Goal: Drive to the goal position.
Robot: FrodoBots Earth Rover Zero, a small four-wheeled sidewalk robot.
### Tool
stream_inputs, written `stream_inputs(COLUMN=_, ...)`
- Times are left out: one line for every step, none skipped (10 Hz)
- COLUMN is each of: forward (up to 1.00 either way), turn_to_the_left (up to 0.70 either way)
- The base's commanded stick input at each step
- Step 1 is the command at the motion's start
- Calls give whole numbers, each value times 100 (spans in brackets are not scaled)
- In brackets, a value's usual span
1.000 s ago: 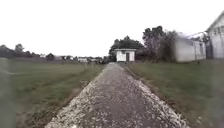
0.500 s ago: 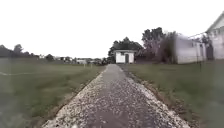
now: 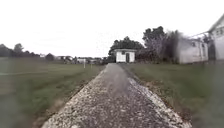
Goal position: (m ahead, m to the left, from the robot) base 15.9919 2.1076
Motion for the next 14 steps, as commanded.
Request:
stream_inputs(forward=70, turn_to_the_left=0)
stream_inputs(forward=70, turn_to_the_left=0)
stream_inputs(forward=70, turn_to_the_left=0)
stream_inputs(forward=70, turn_to_the_left=0)
stream_inputs(forward=70, turn_to_the_left=0)
stream_inputs(forward=70, turn_to_the_left=0)
stream_inputs(forward=70, turn_to_the_left=0)
stream_inputs(forward=70, turn_to_the_left=0)
stream_inputs(forward=70, turn_to_the_left=0)
stream_inputs(forward=70, turn_to_the_left=0)
stream_inputs(forward=70, turn_to_the_left=0)
stream_inputs(forward=70, turn_to_the_left=0)
stream_inputs(forward=70, turn_to_the_left=0)
stream_inputs(forward=70, turn_to_the_left=0)
